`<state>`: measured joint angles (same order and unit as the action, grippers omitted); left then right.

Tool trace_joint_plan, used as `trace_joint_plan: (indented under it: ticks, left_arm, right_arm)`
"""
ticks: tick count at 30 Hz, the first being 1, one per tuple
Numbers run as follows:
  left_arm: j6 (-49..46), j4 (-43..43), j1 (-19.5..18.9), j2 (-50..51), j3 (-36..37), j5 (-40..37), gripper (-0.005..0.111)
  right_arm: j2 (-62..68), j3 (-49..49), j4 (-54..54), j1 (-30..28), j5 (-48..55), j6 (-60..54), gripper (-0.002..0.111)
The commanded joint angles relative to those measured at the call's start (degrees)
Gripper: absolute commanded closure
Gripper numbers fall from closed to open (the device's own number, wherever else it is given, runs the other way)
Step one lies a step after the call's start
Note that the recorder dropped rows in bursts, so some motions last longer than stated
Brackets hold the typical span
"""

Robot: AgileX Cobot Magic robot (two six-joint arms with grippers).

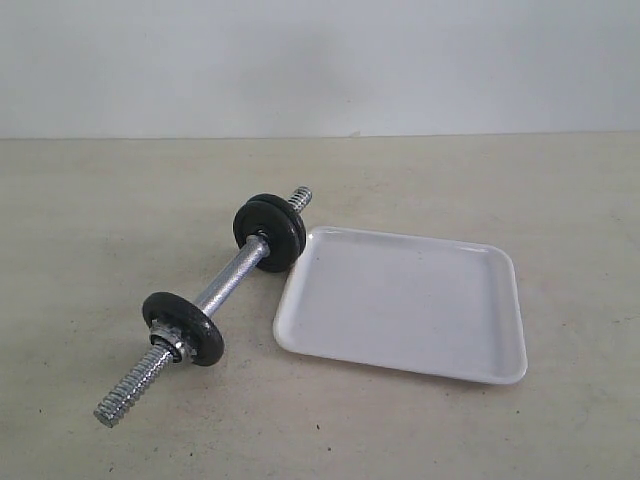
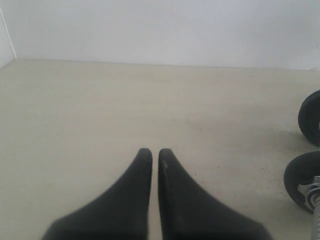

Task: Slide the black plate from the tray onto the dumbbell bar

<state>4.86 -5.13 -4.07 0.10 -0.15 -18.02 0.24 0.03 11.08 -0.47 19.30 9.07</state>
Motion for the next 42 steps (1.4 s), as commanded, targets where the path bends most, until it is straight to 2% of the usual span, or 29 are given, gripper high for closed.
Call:
trace_joint_plan:
  ticks: [1, 28, 31, 37, 42]
  left_arm:
    - [-0.3, 0.3, -0.7, -0.1, 0.1, 0.5, 0.102]
    - [-0.3, 0.3, -0.7, -0.1, 0.1, 0.4, 0.102]
    - [-0.3, 0.3, -0.5, -0.1, 0.1, 0.4, 0.102]
    - [-0.3, 0.3, 2.1, -0.1, 0.1, 0.4, 0.102]
    - [-0.3, 0.3, 2.5, -0.1, 0.1, 0.4, 0.102]
  right_arm:
    - [-0.2, 0.0, 0.0, -0.1, -0.2, -0.1, 0.109]
    - [-0.2, 0.0, 0.0, -0.1, -0.2, -0.1, 0.109]
    - [-0.2, 0.0, -0.1, 1.6, -0.2, -0.1, 0.109]
    - [-0.2, 0.0, -0.1, 6.4, -0.2, -0.1, 0.109]
    - [-0.2, 0.0, -0.1, 7.1, -0.2, -0.1, 0.109]
